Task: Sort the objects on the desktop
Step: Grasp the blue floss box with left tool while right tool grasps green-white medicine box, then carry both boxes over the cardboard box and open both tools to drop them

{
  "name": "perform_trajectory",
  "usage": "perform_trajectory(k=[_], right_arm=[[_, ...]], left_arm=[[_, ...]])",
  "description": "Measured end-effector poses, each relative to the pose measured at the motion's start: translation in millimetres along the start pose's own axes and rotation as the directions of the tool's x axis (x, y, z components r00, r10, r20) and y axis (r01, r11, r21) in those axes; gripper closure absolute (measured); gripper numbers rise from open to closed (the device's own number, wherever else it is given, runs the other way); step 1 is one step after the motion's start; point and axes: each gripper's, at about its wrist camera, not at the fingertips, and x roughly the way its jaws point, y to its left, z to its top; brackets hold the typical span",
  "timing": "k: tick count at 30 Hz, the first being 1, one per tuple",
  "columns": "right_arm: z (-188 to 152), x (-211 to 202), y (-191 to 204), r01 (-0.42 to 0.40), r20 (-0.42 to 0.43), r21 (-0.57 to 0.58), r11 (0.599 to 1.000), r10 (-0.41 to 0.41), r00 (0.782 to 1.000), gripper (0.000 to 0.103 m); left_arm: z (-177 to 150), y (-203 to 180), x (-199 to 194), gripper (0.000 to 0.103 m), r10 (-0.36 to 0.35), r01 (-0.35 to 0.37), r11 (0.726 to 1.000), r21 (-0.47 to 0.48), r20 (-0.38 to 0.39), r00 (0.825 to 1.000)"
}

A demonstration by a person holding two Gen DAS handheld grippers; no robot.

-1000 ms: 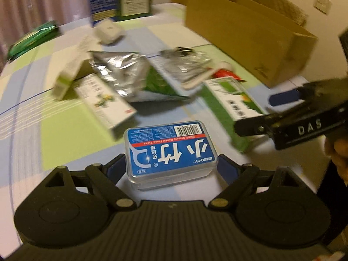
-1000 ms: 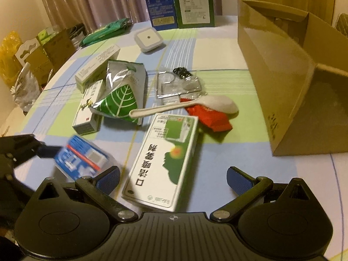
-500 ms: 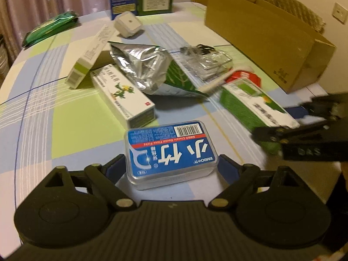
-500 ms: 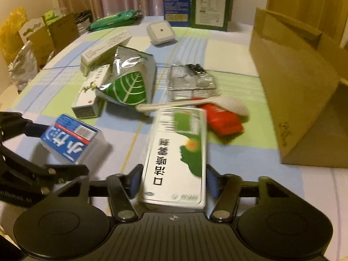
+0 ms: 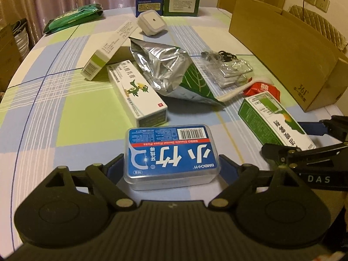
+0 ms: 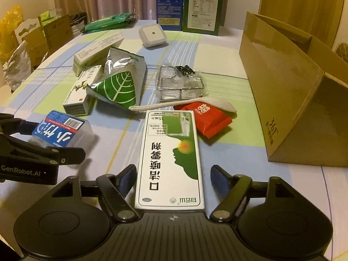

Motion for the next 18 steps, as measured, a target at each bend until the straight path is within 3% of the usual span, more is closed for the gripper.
perform_trajectory(k=[7, 8, 9, 10, 18], right_arm=[[1.3, 4.5, -0.5, -0.006, 0.01, 0.007, 1.0, 0.006, 1.0, 0.03], [1.3, 4.8, -0.7, -0.001, 0.012, 0.008, 1.0, 0.001, 1.0, 0.034], [1.1, 5.5, -1.2, -0.001, 0.01, 0.008, 1.0, 0.001, 1.0, 0.048], [1.1, 4.7, -1.6, -0.011, 0.016, 0.011, 1.0, 0.01, 1.0, 0.049], [-0.8, -13.9, 7.9, -0.015, 0.052, -0.028, 0.999, 0.016, 0.998, 0.05]], left_arm=[[1.1, -1.7, -4.5, 0.018, 0.001, -0.001, 1.0, 0.006, 0.016, 1.0], [1.6, -2.1, -5.1, 0.018, -0.001, 0.0, 1.0, 0.007, 0.019, 1.0], [2.2, -2.6, -5.8, 0.018, -0.002, 0.001, 1.0, 0.01, 0.023, 1.0], [2.8, -3.1, -6.5, 0.018, -0.002, 0.002, 1.0, 0.013, 0.027, 1.0], [2.5, -10.1, -22.4, 0.018, 0.008, -0.012, 0.999, 0.053, 0.064, 0.998]])
